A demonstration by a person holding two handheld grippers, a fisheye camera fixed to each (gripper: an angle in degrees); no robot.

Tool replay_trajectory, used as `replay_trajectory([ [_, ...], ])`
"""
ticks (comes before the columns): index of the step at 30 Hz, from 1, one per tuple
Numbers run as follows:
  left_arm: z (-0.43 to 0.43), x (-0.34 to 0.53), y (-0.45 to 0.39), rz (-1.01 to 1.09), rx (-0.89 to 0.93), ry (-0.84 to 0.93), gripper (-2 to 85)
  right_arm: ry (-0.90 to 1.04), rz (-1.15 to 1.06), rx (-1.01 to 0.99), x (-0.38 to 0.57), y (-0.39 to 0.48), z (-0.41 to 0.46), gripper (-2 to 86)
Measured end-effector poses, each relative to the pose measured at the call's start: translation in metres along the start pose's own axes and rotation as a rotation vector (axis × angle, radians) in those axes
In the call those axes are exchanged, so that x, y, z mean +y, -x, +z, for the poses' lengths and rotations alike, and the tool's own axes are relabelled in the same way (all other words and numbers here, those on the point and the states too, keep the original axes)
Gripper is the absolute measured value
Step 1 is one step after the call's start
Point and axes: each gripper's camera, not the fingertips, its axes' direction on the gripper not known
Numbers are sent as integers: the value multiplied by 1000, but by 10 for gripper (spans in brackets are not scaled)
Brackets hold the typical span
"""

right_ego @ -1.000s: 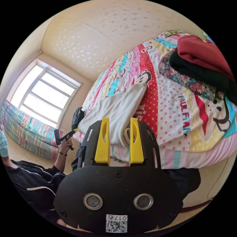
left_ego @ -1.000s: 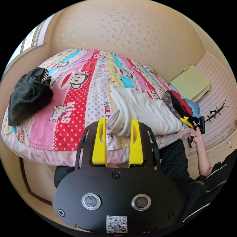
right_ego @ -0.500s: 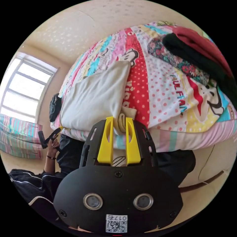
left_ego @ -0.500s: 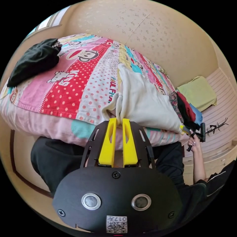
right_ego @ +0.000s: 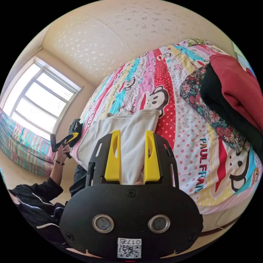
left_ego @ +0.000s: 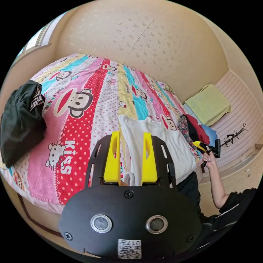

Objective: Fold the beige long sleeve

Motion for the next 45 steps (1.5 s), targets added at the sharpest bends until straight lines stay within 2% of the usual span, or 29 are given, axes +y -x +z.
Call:
replay_trajectory([
  [3,47,-24,-13,19,-125,101,110,51,56,52,-9,-16,40,123],
  [7,71,-25,-9,-61,-66,93,42,121,145,96,-8,-40,70,79],
  [8,67,-26,-9,-63,-65,80,40,104,139,64,-7,-40,67,58],
  [10,32,-23,-12,-44,-54,-61,33,40,101,61,-5,-31,53,39],
  [14,0,-22,-15,-23,-71,-182,28,-37,-51,189,2,1,44,30],
  [17,28,-30,8,-68,-113,-82,33,-4,-35,270,7,-13,69,40],
  [19,55,-30,33,-124,-50,70,41,52,17,309,13,-26,76,54],
  [20,54,-28,38,-129,-22,67,43,12,-11,302,25,-23,65,63],
  [22,18,-9,46,-80,60,-82,50,-84,-110,293,51,-3,40,71],
  [26,-40,35,47,-44,112,-160,60,-111,-405,202,127,61,23,75],
  [28,-56,79,43,-71,65,-186,65,-131,-467,212,163,73,37,74],
  [30,-55,113,39,-112,-34,-198,64,-97,-453,286,190,62,69,71],
  [32,-47,140,37,-153,-101,-188,61,94,-385,385,211,18,137,60],
  [34,-34,162,46,-232,-36,-169,67,-72,-387,314,236,-4,129,54],
  [35,-30,164,50,-246,8,-161,70,-91,-354,272,242,-16,125,49],
  [37,-11,164,65,-317,176,-121,94,-98,-319,234,246,-28,119,43],
  [39,-2,159,75,-370,235,-132,99,-85,-324,245,249,-33,119,39],
  [42,9,141,86,-412,207,-133,107,-71,-350,287,257,-38,118,35],
  [45,18,120,102,-470,272,-137,99,-79,-358,301,266,-46,114,34],
])
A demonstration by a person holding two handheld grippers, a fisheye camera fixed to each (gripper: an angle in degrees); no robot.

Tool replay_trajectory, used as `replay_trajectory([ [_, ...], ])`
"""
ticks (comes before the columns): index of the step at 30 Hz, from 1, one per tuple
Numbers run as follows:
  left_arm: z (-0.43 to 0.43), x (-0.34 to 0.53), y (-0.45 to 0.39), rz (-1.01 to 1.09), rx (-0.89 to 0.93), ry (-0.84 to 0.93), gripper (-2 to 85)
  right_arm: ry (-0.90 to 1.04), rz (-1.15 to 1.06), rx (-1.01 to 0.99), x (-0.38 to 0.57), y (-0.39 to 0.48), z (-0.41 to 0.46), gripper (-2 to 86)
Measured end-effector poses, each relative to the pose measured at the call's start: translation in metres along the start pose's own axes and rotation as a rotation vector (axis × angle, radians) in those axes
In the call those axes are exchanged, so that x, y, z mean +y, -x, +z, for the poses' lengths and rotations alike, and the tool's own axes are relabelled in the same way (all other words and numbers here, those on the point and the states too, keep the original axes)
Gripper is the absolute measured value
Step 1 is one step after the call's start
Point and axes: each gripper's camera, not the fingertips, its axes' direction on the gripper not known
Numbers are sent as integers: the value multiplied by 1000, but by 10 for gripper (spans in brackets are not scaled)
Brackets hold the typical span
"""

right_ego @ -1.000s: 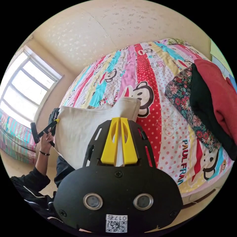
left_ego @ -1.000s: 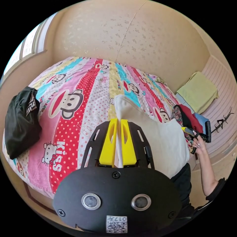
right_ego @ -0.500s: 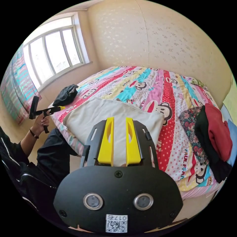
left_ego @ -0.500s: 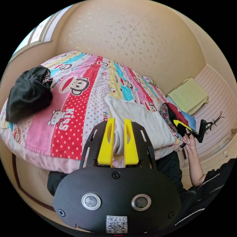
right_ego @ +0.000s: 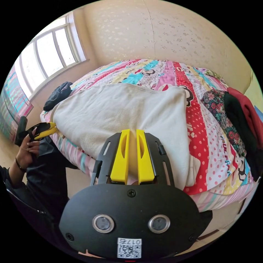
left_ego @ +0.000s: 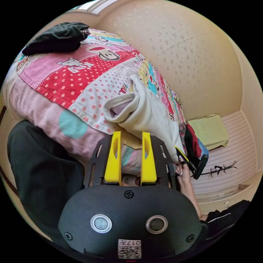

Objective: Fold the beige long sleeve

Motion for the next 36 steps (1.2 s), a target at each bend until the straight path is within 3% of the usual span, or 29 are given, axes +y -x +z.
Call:
replay_trajectory([
  [9,-12,-18,13,-72,74,-119,108,15,25,-13,20,-28,-12,29],
  [13,-25,-6,39,-192,147,-278,154,34,218,-102,6,-35,-39,20],
  [16,-13,-21,36,-161,86,-234,170,-156,187,-323,2,-12,-64,15],
  [20,-2,-35,42,-182,58,-253,175,-50,26,-427,-23,37,-46,23],
  [24,7,-38,62,-282,60,-252,149,138,-51,-313,-7,65,14,27],
  [26,10,-37,64,-263,23,-220,149,-13,-67,-355,24,52,19,25],
  [30,16,-21,78,-271,23,-195,191,8,-68,-361,22,51,13,21],
  [36,41,-22,113,-316,151,-188,149,-10,-58,-382,19,48,10,18],
])
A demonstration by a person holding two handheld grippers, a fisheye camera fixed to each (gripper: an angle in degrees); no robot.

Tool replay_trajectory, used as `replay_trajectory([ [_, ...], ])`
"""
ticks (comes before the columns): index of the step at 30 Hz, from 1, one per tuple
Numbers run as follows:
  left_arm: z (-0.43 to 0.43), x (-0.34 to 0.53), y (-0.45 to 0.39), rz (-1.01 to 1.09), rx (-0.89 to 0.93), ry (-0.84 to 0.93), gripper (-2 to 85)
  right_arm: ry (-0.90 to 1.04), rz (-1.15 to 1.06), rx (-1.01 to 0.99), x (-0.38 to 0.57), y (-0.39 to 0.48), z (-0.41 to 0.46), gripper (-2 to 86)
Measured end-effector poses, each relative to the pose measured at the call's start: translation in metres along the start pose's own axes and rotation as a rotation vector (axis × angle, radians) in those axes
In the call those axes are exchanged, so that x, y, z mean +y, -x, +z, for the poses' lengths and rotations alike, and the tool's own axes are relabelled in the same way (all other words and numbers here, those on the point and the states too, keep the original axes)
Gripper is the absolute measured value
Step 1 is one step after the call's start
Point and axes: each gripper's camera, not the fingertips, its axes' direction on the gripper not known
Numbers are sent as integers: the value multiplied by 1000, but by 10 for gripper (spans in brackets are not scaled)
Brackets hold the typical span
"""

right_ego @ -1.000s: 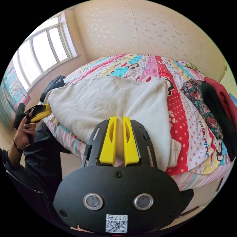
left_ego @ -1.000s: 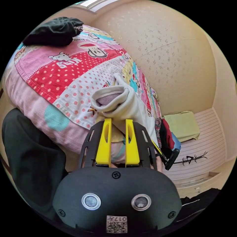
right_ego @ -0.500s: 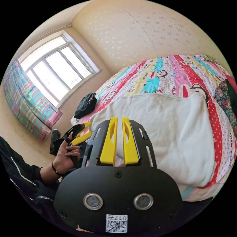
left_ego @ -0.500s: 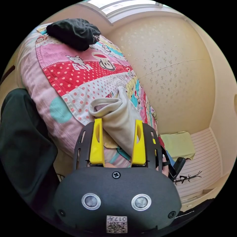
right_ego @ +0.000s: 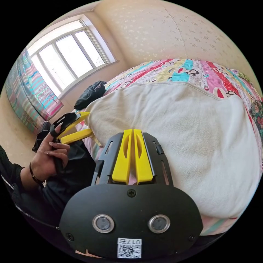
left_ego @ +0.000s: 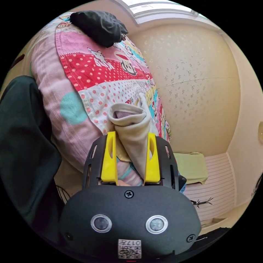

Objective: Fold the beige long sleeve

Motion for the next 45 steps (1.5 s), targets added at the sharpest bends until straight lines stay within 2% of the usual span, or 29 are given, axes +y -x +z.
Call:
replay_trajectory([
  [3,10,-3,8,-72,0,38,133,6,24,-22,-8,-2,-1,16],
  [5,10,3,0,-33,-13,45,120,-4,20,-22,-12,-1,0,15],
  [8,14,25,-35,156,54,33,89,-33,47,-48,-16,-3,0,12],
  [10,37,54,-85,427,60,88,82,-63,77,-89,-20,-7,-5,10],
  [14,82,124,-148,796,104,177,79,-193,238,-260,-16,-39,-65,8],
  [16,117,179,-171,1010,134,252,78,-352,277,-219,5,-54,-117,8],
  [18,150,218,-174,1083,128,321,78,-446,345,-83,30,-71,-169,8],
  [20,186,254,-165,1094,101,378,77,-456,487,123,60,-93,-222,9],
  [22,238,302,-143,1119,-1,501,78,-454,547,201,74,-99,-249,10],
  [23,248,312,-136,1122,-26,526,78,-465,554,206,76,-95,-259,12],
  [25,245,336,-122,1141,-6,438,78,-456,524,185,62,-83,-263,16],
  [27,245,347,-120,1167,-25,446,78,-432,448,180,30,-61,-258,24],
  [31,245,360,-117,1246,-34,518,82,-273,231,192,-67,-8,-197,59],
  [35,220,378,-109,1333,-55,496,93,86,221,281,-118,-1,-97,96],
  [37,201,384,-100,1346,-30,535,94,88,242,331,-115,4,-89,100],
  [39,176,382,-95,1351,16,462,77,36,260,375,-105,7,-94,98],
  [41,152,374,-91,1345,28,332,66,90,283,556,-87,3,-90,88],
  [42,142,367,-90,1325,10,256,63,113,281,580,-83,0,-86,88],
  [45,154,348,-86,1266,-101,212,79,51,358,435,-60,-8,-91,83],
])
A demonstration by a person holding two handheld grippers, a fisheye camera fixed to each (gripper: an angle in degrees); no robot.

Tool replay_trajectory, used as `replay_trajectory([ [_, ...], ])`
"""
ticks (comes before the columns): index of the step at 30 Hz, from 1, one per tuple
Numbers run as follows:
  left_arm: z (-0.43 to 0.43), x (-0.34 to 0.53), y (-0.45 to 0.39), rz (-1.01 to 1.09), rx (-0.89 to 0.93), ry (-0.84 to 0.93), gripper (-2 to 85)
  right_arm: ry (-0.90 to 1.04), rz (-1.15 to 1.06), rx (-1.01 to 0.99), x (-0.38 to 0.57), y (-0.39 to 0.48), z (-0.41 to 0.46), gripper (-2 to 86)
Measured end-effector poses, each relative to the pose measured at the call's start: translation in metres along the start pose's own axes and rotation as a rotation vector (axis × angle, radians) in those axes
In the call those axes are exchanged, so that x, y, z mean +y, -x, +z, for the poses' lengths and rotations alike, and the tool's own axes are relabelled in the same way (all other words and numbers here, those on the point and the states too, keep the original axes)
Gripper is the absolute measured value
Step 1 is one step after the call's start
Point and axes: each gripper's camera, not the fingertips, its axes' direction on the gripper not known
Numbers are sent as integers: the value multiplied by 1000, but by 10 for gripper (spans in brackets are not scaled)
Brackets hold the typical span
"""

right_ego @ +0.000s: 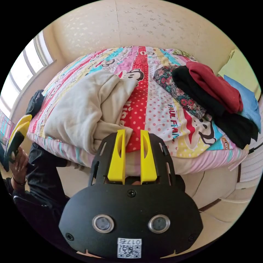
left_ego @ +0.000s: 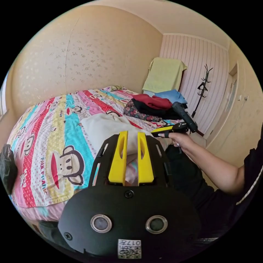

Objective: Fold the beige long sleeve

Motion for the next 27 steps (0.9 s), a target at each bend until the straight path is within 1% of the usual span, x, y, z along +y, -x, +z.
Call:
replay_trajectory([
  [1,16,-1,9,-34,-3,58,89,-29,50,-52,5,-2,-12,82],
  [2,26,-1,13,-51,10,94,94,-67,80,-52,10,2,-27,81],
  [3,48,1,18,-81,53,168,98,-97,83,-43,12,7,-36,80],
  [5,66,5,18,-102,62,189,98,-243,-6,-57,14,43,-78,81],
  [6,67,5,12,-71,17,184,96,-272,-36,-79,13,53,-87,80],
  [8,69,2,-2,-22,-45,192,94,-333,-175,-225,7,95,-104,78],
  [10,71,-1,-16,9,-116,188,95,-292,-261,-279,-1,124,-92,75],
  [12,70,-3,-20,37,-144,184,96,-153,-297,-165,-10,144,-52,71],
  [13,67,-5,-18,41,-141,180,96,16,-305,-30,-14,152,-10,68],
  [14,66,-6,-17,47,-121,183,97,27,-319,-21,-9,154,10,64],
  [15,63,-10,-13,47,-85,208,98,-24,-310,-28,-4,153,7,61],
  [16,56,-14,-8,29,-98,225,98,-77,-294,-42,1,151,2,56],
  [18,40,-21,4,-36,-127,224,103,-91,-273,-53,3,147,-3,51],
  [20,19,-21,19,-109,-171,166,111,-94,-264,-88,0,140,-9,47],
  [21,7,-20,31,-156,-159,128,115,-94,-257,-101,-1,137,-11,46],
  [23,-3,-18,55,-247,-53,101,119,-106,-219,-161,-6,121,-18,41],
  [25,0,-14,93,-408,182,102,130,-124,-204,-195,-7,108,-23,39],
  [27,4,-8,115,-526,271,92,144,-138,-187,-245,-10,92,-29,37],
])
